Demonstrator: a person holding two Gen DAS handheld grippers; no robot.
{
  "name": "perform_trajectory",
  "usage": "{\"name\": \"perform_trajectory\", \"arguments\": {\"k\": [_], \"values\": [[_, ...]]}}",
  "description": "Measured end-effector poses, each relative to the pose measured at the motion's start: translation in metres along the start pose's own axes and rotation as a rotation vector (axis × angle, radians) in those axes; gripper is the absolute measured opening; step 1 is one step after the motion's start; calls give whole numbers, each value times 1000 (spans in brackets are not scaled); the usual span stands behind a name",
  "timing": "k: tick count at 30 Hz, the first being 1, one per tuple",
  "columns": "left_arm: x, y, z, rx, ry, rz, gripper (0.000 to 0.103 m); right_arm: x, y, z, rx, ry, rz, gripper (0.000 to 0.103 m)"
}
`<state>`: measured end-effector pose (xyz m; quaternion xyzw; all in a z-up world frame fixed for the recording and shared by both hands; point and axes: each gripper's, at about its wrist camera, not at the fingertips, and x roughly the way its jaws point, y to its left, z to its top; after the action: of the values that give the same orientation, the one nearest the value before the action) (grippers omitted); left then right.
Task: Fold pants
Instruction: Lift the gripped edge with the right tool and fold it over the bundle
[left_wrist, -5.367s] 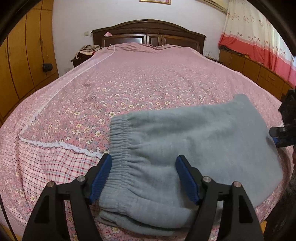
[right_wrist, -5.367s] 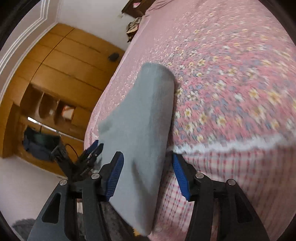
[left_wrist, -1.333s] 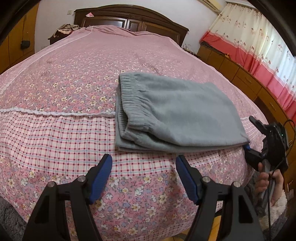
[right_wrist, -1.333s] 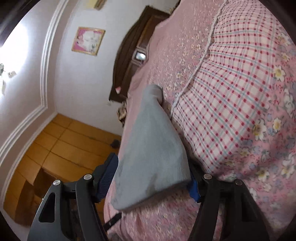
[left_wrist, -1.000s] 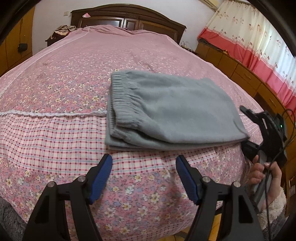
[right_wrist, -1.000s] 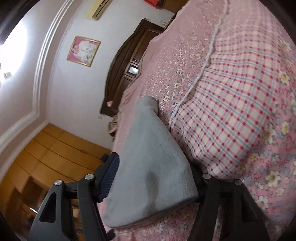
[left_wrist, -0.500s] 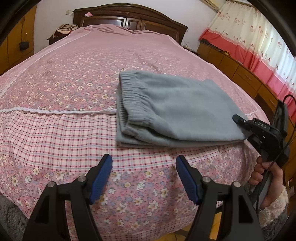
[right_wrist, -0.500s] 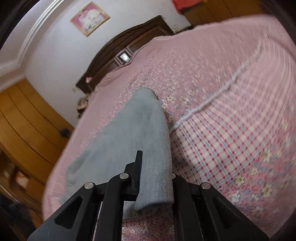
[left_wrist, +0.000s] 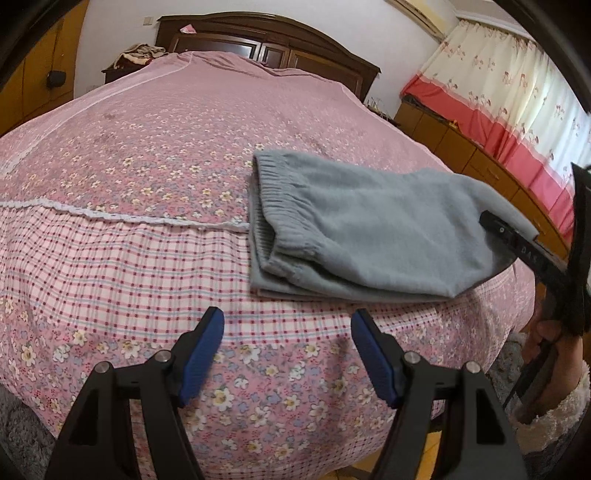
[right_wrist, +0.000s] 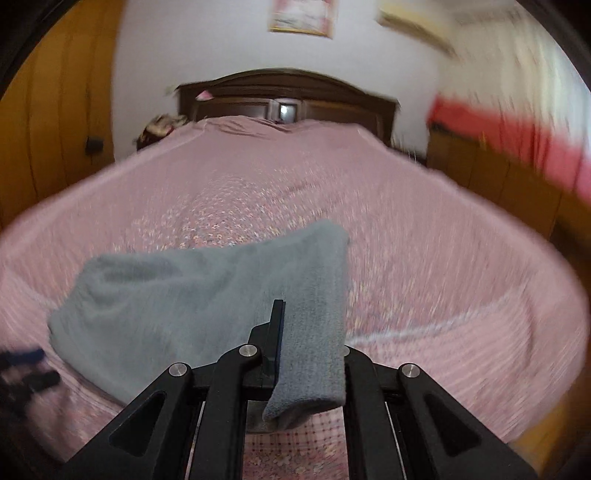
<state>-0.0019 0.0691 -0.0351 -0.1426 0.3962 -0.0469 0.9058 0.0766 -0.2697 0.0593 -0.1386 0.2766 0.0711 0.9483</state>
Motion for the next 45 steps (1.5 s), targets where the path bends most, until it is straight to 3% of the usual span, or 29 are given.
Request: {"name": "perform_trajectory", "arguments": {"k": [4,7,12,16,21,32,37,39,41,45], "values": [[-5,22,-3,-46,-32,-5,75,-13,49,7,-202,-53,-62,10],[-15,51,-11,-111,-80,47,75,-22,88,5,-318,-102,-68,10],[-35,86,-19,-243,-133,32,75,-24,159,-3,-568,-175,-61,10],[-40,93,-22,-258,-139,23,75,-13,193,-20,-678,-161,-22,10],[-36,99,-18,-258,-127,30,75,-10,211,-26,-725,-152,8,10],[-46,112,-23,-310,-133,22,73,-4,224,-21,-730,-105,52,10],[-69,129,-28,-361,-202,96,71,-5,230,-22,-691,-92,81,17],[-79,137,-30,-391,-229,103,71,-14,232,-21,-664,-122,132,22],[-90,145,-30,-421,-254,95,71,-28,227,-20,-606,-137,273,40],[-103,153,-21,-442,-275,62,71,-48,187,-15,-358,-116,468,43]]}}
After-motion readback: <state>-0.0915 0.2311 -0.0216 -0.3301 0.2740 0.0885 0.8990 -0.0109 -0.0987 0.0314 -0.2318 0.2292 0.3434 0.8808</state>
